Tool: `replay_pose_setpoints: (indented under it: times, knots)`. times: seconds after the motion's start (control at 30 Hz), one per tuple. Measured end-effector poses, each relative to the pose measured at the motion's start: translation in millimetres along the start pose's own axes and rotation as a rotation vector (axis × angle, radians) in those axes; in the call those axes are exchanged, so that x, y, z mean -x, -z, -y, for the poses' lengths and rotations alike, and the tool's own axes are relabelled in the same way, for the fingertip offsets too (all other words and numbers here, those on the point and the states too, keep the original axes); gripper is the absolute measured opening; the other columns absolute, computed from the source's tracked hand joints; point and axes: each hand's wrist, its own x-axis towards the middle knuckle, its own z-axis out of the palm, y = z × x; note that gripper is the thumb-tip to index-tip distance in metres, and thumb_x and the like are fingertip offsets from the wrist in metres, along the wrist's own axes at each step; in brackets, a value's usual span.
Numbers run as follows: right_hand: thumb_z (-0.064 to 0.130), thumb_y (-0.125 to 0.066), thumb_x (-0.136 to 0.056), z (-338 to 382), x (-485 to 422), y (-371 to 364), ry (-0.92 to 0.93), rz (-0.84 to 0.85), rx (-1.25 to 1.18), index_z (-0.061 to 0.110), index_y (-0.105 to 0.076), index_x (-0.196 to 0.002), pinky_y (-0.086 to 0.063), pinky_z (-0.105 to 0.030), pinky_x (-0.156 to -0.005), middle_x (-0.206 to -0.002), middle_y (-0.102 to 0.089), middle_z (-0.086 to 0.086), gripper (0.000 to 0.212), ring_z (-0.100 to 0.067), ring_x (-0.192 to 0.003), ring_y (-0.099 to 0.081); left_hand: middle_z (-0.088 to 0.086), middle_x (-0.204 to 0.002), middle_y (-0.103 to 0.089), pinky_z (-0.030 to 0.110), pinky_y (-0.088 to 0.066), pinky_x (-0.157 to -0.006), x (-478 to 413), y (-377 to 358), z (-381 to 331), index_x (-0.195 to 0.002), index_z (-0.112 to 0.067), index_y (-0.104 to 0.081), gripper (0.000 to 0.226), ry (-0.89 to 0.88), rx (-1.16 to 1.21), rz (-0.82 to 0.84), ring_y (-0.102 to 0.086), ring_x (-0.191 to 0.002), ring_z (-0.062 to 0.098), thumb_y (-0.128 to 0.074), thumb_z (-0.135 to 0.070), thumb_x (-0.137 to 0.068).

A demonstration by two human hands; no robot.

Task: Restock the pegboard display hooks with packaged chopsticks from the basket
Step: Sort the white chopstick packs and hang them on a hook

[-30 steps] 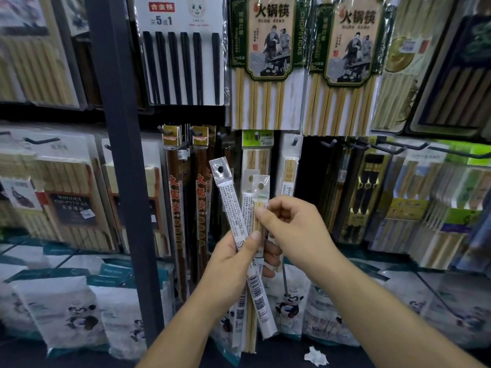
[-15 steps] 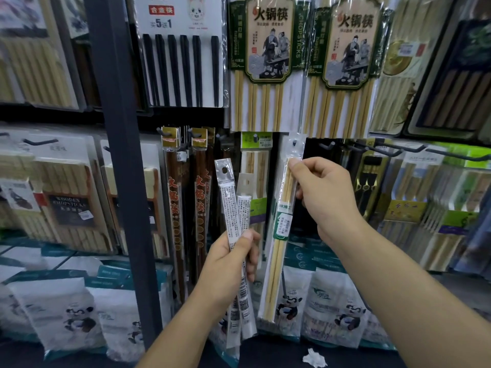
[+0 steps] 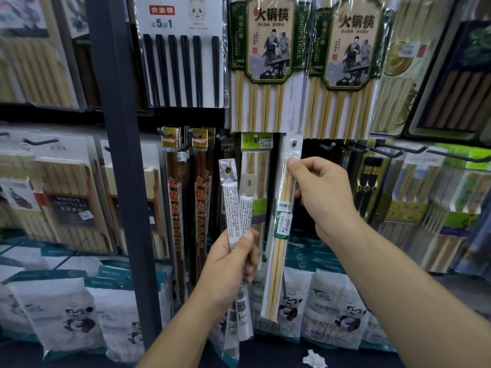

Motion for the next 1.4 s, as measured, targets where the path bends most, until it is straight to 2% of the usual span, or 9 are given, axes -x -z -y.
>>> replay_pose_setpoints:
  times: [0.2, 0.4, 0.6, 0.83, 0.97, 1.1, 1.2, 1.3, 1.4]
  knots:
    - [0.034, -0.068, -0.097, -8, 0, 0, 0.005, -0.015, 0.018, 0.013, -0.071, -0.079, -0.043, -0.016, -0.051, -0.054, -0.053, 0.006, 0.027, -0.005, -0.051, -0.048, -0.001, -0.066, -0.057, 0.023, -0.041, -0.048, -1, 2, 2, -0.112, -0.007, -0.059, 0.023, -0.008, 0.006, 0.021, -0.047, -0.054, 0.012, -0.049, -0.026, -0.107]
    - [0.037, -0.072, -0.094, -22, 3, 1, 0.036, -0.069, 0.098, 0.018, -0.072, -0.082, -0.05, -0.015, -0.058, -0.068, -0.065, -0.004, 0.022, 0.0, -0.059, -0.056, 0.003, -0.071, -0.057, 0.022, -0.034, -0.045, 0, 4, 0, -0.092, -0.031, -0.065, 0.015, -0.012, 0.181, 0.08, -0.04, -0.051, 0.01, -0.051, -0.034, -0.094]
    - [0.029, -0.071, -0.095, -32, 22, 1, 0.053, -0.116, 0.136, 0.019, -0.062, -0.088, -0.044, -0.009, -0.058, -0.076, -0.06, 0.007, 0.015, 0.005, -0.062, -0.053, 0.005, -0.082, -0.066, 0.025, -0.043, -0.048, -1, 0, 0, -0.108, -0.024, -0.063, 0.021, -0.033, 0.106, 0.026, -0.054, -0.061, 0.015, -0.048, -0.033, -0.097]
    - [0.029, -0.067, -0.097, -25, 48, -12, 0.02, 0.199, 0.092, 0.02, -0.072, -0.086, -0.055, -0.03, -0.068, -0.08, -0.07, -0.005, 0.015, -0.009, -0.069, -0.062, 0.008, -0.088, -0.07, 0.033, -0.059, -0.064, 2, -4, -3, -0.108, -0.026, -0.074, 0.023, -0.047, 0.081, 0.058, -0.067, -0.075, 0.02, -0.051, -0.02, -0.106]
    - [0.029, -0.067, -0.097, -26, 49, -13, 0.008, 0.188, 0.091, 0.017, -0.071, -0.087, -0.054, -0.032, -0.063, -0.08, -0.069, -0.011, 0.016, -0.013, -0.066, -0.059, 0.008, -0.096, -0.075, 0.043, -0.063, -0.075, 2, -5, -4, -0.114, -0.026, -0.075, 0.023, -0.013, 0.127, 0.084, -0.073, -0.088, 0.024, -0.055, -0.026, -0.101]
    - [0.026, -0.065, -0.099, -22, 41, -11, 0.053, 0.051, 0.058, 0.016, -0.069, -0.082, -0.044, -0.017, -0.051, -0.059, -0.055, 0.009, 0.02, -0.002, -0.055, -0.048, 0.005, -0.115, -0.077, 0.055, -0.055, -0.1, 1, -3, -4, -0.113, -0.03, -0.076, 0.023, -0.016, 0.07, 0.06, -0.072, -0.111, 0.026, -0.056, -0.027, -0.103]
    - [0.027, -0.064, -0.1, -11, 26, -7, 0.09, -0.034, 0.026, 0.012, -0.069, -0.083, -0.039, -0.013, -0.051, -0.057, -0.048, 0.013, 0.022, 0.0, -0.053, -0.042, 0.011, -0.11, -0.076, 0.057, -0.051, -0.105, -1, 0, -2, -0.111, -0.031, -0.076, 0.027, -0.009, 0.019, -0.008, -0.07, -0.111, 0.03, -0.052, -0.021, -0.106]
    - [0.027, -0.065, -0.099, -2, 13, -3, 0.102, -0.074, 0.011, 0.015, -0.07, -0.082, -0.04, -0.013, -0.051, -0.056, -0.049, 0.014, 0.021, 0.0, -0.052, -0.042, 0.024, -0.112, -0.068, 0.048, -0.054, -0.103, -1, 1, -2, -0.107, -0.035, -0.076, 0.028, -0.037, -0.018, -0.017, -0.068, -0.108, 0.033, -0.051, -0.024, -0.107]
    - [0.026, -0.065, -0.099, 1, 3, -1, 0.079, -0.081, 0.002, 0.016, -0.07, -0.08, -0.04, -0.013, -0.051, -0.052, -0.048, 0.016, 0.022, -0.001, -0.049, -0.041, 0.01, -0.084, -0.066, 0.025, -0.057, -0.082, -2, 1, -1, -0.1, -0.035, -0.077, 0.03, -0.052, -0.028, -0.008, -0.065, -0.08, 0.016, -0.05, -0.025, -0.107]
